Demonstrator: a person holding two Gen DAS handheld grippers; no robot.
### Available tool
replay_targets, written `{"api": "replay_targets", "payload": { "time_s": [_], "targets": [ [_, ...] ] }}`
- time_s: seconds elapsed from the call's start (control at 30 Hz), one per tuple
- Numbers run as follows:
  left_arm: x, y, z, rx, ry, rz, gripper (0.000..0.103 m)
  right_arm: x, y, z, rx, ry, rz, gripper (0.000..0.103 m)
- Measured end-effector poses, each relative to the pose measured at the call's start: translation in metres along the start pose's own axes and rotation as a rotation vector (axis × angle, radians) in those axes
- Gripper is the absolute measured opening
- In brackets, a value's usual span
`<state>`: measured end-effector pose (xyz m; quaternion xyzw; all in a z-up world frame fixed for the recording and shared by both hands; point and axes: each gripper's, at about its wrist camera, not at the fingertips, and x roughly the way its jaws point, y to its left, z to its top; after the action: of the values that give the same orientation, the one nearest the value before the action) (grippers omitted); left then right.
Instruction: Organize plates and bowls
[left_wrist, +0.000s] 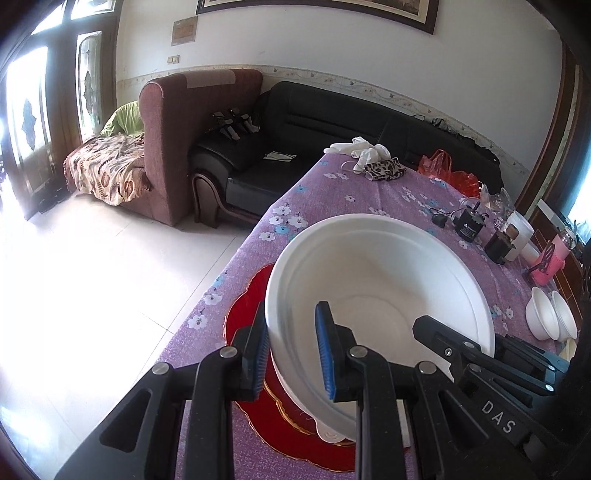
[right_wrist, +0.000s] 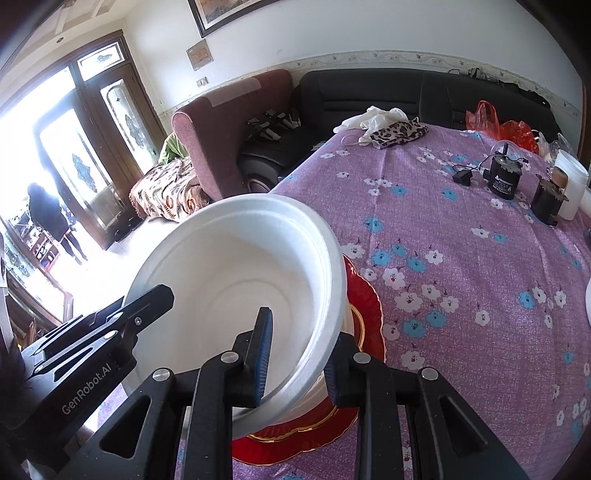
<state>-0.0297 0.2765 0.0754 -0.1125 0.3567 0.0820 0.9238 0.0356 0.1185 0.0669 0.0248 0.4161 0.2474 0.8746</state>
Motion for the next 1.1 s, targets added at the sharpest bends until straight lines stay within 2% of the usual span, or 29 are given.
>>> {"api": "replay_targets", "payload": {
  "time_s": [0.4, 1.1],
  "targets": [
    [0.003, -0.01, -0.005, 0.048, -0.02, 0.047, 0.022, 0.008, -0.004, -0.006, 0.003, 0.016, -0.011, 0.028],
    [0.032, -0.001, -0.014, 0.03, 0.037, 0.058, 0.022, 0.027, -0.001, -0.011, -0.03, 0.03, -0.049, 0.028]
  ]
}}
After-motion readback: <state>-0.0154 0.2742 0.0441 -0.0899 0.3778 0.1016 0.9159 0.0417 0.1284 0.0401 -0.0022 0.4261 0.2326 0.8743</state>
